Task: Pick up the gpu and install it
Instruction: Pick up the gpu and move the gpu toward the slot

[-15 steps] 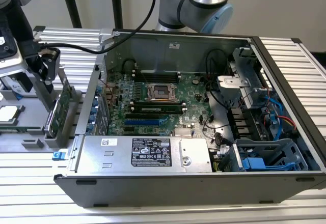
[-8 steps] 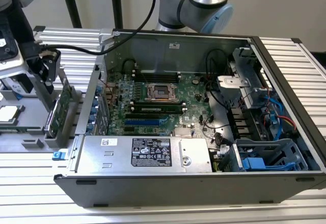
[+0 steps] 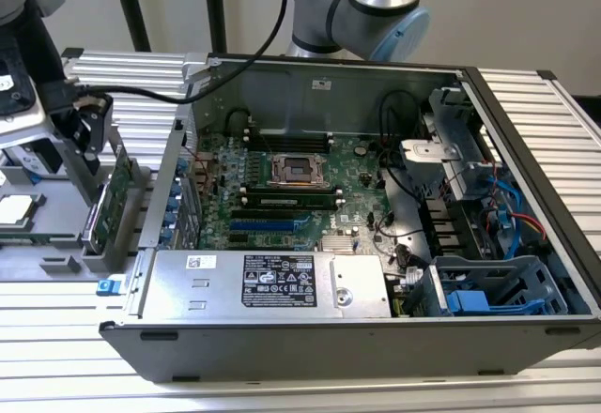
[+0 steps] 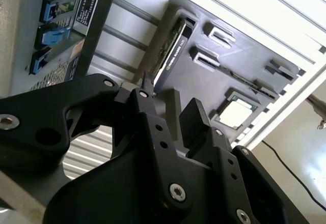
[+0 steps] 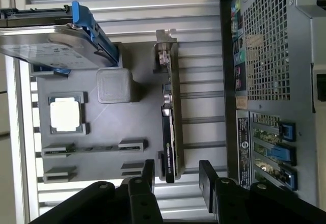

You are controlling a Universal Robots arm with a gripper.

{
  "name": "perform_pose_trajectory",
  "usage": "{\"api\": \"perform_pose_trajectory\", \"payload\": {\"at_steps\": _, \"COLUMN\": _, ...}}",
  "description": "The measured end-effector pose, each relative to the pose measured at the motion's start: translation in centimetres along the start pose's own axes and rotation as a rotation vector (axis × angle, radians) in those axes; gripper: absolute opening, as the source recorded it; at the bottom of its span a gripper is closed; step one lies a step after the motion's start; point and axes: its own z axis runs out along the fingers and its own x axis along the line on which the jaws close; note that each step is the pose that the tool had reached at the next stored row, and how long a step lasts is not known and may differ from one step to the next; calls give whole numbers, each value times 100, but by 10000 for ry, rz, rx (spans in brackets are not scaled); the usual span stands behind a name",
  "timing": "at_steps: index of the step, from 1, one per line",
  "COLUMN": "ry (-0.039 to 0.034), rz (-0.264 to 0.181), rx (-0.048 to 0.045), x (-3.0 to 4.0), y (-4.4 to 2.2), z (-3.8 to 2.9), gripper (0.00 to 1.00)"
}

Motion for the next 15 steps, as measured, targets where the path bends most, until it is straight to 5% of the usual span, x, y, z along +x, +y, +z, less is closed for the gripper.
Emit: {"api": "perform_pose_trajectory", "payload": {"at_steps": 15, "ry": 0, "rz": -1, "rx": 0, "x": 1, "y": -3, "z": 55, "gripper": 100}}
